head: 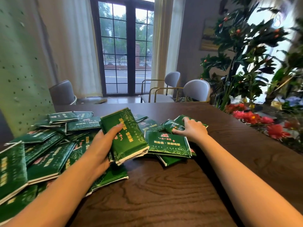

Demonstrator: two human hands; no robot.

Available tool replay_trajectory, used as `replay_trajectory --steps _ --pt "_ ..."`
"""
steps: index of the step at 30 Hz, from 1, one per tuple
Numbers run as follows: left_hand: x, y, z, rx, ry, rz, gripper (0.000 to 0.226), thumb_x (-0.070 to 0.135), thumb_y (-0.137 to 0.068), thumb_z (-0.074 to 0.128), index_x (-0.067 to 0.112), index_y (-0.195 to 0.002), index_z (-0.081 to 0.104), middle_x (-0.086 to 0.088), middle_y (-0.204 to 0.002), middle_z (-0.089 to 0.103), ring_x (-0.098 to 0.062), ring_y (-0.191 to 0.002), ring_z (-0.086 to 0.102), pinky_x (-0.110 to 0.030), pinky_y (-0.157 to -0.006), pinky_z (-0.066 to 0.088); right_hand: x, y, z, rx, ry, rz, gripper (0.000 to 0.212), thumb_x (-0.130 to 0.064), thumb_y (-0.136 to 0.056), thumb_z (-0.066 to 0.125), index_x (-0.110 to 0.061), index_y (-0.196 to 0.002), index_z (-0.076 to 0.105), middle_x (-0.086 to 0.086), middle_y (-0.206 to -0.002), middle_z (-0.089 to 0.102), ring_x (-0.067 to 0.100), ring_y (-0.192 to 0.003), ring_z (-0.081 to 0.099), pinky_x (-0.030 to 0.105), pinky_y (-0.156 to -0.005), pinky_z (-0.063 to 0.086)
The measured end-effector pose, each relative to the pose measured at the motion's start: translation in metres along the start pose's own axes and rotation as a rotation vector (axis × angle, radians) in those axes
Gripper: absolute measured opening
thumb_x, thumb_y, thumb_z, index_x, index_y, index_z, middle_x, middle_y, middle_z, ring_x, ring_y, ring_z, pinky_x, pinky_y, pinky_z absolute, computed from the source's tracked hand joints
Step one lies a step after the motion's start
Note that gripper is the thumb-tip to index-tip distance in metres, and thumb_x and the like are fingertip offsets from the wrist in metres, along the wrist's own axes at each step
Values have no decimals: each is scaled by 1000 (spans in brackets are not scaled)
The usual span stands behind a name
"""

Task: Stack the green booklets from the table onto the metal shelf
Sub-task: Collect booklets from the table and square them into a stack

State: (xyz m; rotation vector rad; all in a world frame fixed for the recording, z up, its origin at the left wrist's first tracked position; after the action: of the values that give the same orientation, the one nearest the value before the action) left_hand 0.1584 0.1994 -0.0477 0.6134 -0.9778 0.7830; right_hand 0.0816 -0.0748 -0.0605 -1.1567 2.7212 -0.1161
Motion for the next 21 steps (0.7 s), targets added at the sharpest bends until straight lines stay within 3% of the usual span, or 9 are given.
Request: replay_trajectory --steps 5,9,13,16,18,21 --pt "2 1 -1 27 -6 -10 32 21 -89 63 9 -119 60 -9 -76 75 -22 -60 72 -41 -50 59 0 9 -9 76 -271 -29 71 -44 -80 70 -17 -136 36 12 -128 40 35 -116 49 42 -93 42" --pt "6 3 -1 42 -14 -39 26 23 -89 63 6 -110 63 -10 -70 74 -21 -56 71 -37 -44 57 -2 9 -18 203 -421 -60 58 -21 -84 68 -11 -136 45 16 -127 47 33 -114 50 39 -97 40" --pt "7 4 -1 28 -17 -59 19 23 -90 61 7 -99 64 -12 -71 74 -22 -57 71 -40 -48 58 -4 15 -31 296 -657 -105 22 -12 -85 65 -4 -106 65 15 -104 66 27 -96 60 38 -83 49" --pt "6 5 0 12 -13 -67 16 23 -91 59 8 -94 65 -12 -73 74 -23 -58 71 -46 -56 58 -11 20 -36 271 -920 -81 3 -15 -87 61 -13 -90 62 8 -92 67 26 -90 63 41 -78 53" --pt "6 7 1 7 -16 -74 16 23 -91 57 9 -92 65 -11 -72 73 -23 -57 70 -47 -57 57 -20 25 -39 206 -1139 -65 6 -13 -89 56 -16 -86 60 6 -87 65 26 -88 63 43 -78 54" --pt "7 9 2 9 -21 -80 16 24 -90 57 10 -94 64 -11 -71 73 -23 -56 70 -48 -57 56 -40 36 -43 48 -1317 -118 14 -8 -93 49 -16 -85 57 3 -78 63 18 -73 63 32 -65 53"
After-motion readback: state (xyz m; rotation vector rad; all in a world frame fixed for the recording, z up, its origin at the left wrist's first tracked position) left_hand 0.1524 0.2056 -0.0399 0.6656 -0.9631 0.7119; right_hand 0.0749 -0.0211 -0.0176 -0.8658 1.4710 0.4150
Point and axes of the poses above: each hand's wrist, its own y-axis away from the middle knuckle, its own z-axis out of the palm, x = y × z, the point moved 2 cm from there along -y, towards the middle knuckle
